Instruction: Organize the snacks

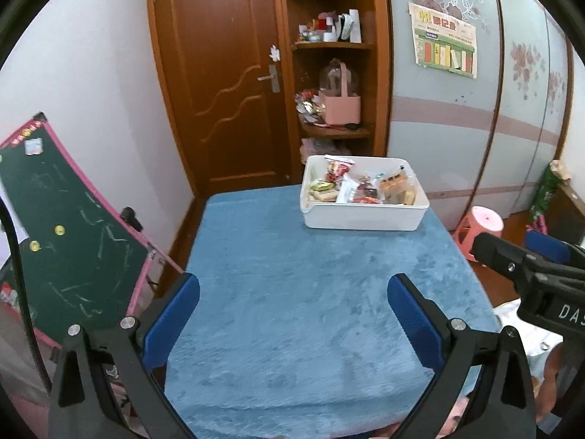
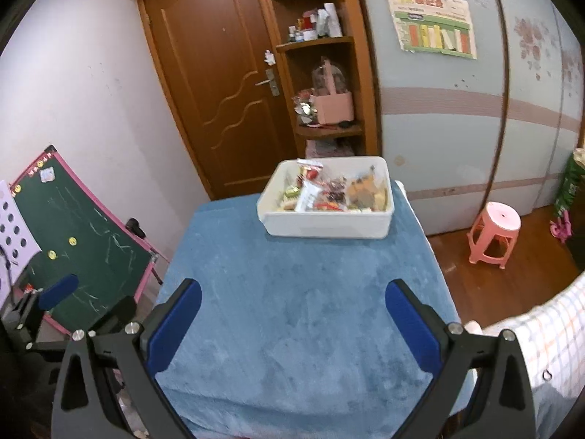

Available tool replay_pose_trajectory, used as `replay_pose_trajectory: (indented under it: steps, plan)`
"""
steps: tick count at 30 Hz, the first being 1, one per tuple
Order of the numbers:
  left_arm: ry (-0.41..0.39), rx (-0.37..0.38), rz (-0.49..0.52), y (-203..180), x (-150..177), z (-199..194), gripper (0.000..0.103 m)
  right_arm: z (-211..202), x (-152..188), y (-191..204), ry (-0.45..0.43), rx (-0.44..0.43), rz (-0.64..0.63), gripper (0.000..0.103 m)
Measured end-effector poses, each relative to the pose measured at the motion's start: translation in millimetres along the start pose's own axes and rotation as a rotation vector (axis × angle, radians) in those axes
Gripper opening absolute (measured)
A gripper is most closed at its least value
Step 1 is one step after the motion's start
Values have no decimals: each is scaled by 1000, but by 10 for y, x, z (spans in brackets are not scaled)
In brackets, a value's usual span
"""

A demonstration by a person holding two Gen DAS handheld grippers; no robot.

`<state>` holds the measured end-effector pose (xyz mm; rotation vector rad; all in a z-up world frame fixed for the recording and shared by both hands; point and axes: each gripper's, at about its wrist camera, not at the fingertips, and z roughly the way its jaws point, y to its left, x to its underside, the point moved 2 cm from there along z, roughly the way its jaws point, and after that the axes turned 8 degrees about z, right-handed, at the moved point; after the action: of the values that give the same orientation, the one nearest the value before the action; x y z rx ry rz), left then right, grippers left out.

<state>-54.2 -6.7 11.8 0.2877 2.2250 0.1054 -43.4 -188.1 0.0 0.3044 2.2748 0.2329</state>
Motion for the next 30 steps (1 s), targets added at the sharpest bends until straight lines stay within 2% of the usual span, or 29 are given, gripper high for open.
replay_pose_trajectory:
  steps: [5,17,21,30]
  plan:
    - [-8,-29,-8,-86,185,-63,102,-85,285,-97,-38,61,31,102]
    - [79,-13,-15,-114,473,107,102,-93,527,-107,-80,169,0,102]
    - [123,-35,-50,-33,532,239,102,-46,552,-106,-70,144,-9,102]
    - [157,-11,-103,43,635,414,102,81,595,-85,-42,134,-45,102]
